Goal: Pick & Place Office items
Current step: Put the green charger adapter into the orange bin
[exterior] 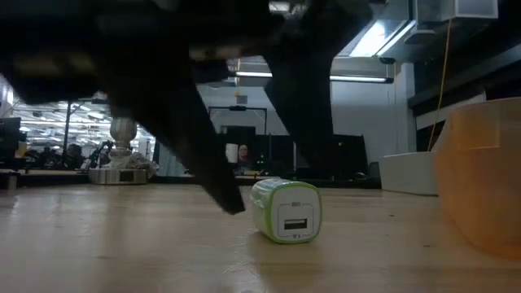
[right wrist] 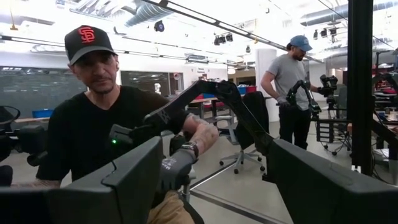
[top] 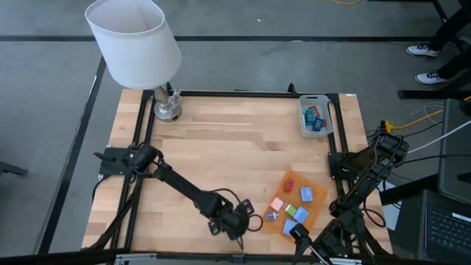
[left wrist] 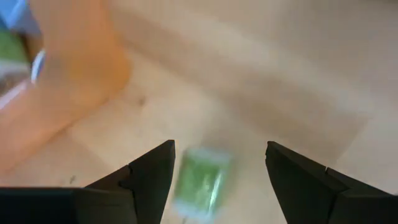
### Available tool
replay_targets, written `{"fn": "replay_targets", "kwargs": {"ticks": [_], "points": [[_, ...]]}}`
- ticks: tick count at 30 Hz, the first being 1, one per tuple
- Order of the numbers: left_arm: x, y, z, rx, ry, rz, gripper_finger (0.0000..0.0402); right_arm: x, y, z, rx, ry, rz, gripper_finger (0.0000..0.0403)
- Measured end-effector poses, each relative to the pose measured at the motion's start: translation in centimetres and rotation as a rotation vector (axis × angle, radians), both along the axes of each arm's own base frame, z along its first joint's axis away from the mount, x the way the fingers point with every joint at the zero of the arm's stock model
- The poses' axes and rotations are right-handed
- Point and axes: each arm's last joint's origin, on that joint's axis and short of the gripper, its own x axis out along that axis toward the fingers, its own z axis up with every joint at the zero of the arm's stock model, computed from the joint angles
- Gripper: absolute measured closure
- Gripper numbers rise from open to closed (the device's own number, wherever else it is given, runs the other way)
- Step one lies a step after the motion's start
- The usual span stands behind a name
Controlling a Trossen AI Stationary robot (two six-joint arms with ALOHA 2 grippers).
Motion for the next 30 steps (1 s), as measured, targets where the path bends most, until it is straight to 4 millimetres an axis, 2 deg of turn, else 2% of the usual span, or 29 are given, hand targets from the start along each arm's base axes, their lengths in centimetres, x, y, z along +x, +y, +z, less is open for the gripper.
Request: {"fn": "replay_targets", "kwargs": {"ticks": [6,11,18,22,30], "points": [[0.6,2.2,-0.2,0.086,0.034,-0.006,0.0158,0.0,0.0,0.0,-0.004,-0.004,-0.002,0.0112],[0.9,3.1,-0.2,0.086,0.045,-0.018,0.0159,0.0,0.0,0.0,-0.004,-0.004,-0.002,0.0112],[0.7,2.9,-0.4,0.028,0.087,-0.041,0.0168,0.0,0.0,0.0,-0.005,-0.004,-0.003,0.0112],[0.7,2.7,-1.4,0.009,0.116,-0.047,0.0177,0.0,0.0,0.0,-0.004,-0.003,-0.005,0.0112],[0.8,2.3,-2.3,-0.012,0.13,-0.005,0.0212,0.0,0.0,0.0,-0.004,-0.004,-0.005,0.0112]]}}
